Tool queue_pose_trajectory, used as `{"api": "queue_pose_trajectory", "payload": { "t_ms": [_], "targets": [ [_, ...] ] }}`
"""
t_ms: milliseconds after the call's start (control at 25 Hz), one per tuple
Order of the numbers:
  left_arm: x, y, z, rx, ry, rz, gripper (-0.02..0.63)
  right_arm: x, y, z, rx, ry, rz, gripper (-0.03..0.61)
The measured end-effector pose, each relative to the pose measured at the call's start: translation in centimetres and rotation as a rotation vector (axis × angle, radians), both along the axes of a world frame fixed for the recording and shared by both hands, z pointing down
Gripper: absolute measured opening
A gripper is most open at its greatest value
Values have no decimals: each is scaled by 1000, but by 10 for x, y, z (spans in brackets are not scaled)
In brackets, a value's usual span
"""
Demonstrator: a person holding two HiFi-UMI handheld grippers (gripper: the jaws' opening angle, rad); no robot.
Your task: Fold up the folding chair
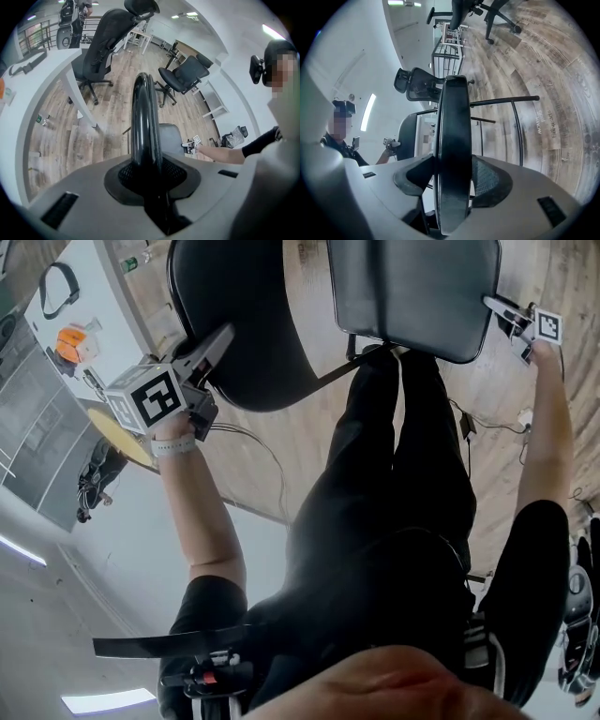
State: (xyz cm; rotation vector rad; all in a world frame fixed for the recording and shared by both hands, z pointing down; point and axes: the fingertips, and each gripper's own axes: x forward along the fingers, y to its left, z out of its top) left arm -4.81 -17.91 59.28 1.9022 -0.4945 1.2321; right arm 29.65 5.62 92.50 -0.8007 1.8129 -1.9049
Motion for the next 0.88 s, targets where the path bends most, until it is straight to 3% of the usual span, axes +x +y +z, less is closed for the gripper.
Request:
{"api": "queue_pose_trajectory", "payload": {
  "t_ms": [200,440,560,880],
  "targets": [
    [-32,-30,-41,46,-16,23,77,-43,-34,-73,103,-48,-84,224],
    [-41,-37,-51,86,-35,28,78,-78,-57,-131,235,-132,-196,215],
    [-44,-41,-63,105,-32,34,78,-99,-70,-157,275,-143,-217,150],
    [-107,-87,-91,150,-43,22,78,-209,-153,-227,318,-193,-254,86]
  ]
}}
